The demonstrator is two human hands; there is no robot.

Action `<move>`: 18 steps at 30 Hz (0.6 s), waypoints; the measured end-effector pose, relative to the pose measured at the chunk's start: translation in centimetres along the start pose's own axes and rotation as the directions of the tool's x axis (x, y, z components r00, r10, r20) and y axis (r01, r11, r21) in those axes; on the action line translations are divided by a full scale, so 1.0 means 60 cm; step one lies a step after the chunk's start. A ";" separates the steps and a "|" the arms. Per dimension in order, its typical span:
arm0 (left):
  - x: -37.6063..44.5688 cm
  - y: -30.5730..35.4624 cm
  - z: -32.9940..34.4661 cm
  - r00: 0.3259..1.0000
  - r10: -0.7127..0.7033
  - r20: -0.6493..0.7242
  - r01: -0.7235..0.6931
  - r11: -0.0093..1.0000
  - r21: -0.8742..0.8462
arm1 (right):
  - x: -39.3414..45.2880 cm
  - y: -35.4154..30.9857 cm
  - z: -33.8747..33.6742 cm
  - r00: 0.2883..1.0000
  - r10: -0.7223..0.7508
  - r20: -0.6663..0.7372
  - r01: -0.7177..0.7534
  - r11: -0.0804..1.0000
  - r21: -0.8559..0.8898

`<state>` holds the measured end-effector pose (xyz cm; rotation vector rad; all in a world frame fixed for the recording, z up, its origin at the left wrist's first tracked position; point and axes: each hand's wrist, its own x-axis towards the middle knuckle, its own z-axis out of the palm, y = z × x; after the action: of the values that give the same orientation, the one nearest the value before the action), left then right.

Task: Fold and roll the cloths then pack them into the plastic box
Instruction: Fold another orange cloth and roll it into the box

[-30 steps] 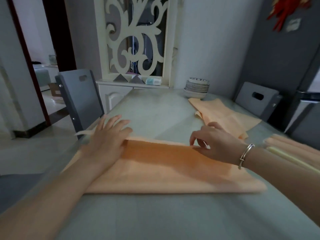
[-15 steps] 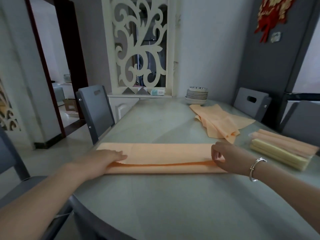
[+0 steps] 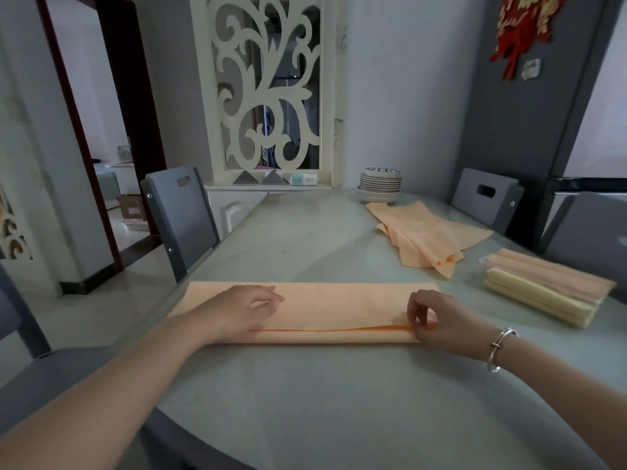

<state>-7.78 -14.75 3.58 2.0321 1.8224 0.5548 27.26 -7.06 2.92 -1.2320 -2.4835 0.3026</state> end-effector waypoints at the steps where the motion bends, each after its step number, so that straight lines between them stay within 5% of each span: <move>1: 0.011 0.012 0.012 0.999 0.024 -0.027 -0.023 0.999 0.039 | -0.001 0.000 0.001 1.000 -0.012 -0.012 0.012 1.000 0.005; 4: 0.042 0.040 0.042 0.999 0.032 -0.027 -0.026 0.983 0.183 | -0.004 0.005 0.004 0.999 -0.036 -0.027 0.036 0.999 0.003; 8: 0.041 0.046 0.070 0.984 -0.064 0.165 0.013 0.956 0.293 | -0.010 0.009 0.009 0.998 -0.060 0.036 0.060 0.998 -0.014; 14: 0.011 0.020 0.075 0.969 0.146 0.198 -0.203 0.929 0.310 | -0.003 -0.039 0.024 0.974 -0.219 0.060 0.217 0.975 0.042; 18: 0.015 0.008 0.071 0.955 0.177 0.239 -0.266 0.869 0.418 | 0.026 -0.058 0.053 0.950 -0.237 0.201 0.263 0.958 -0.114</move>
<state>-5.12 -13.91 0.20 2.5167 1.7231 -0.0236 22.55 -8.00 1.52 -0.9584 -2.8289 0.1868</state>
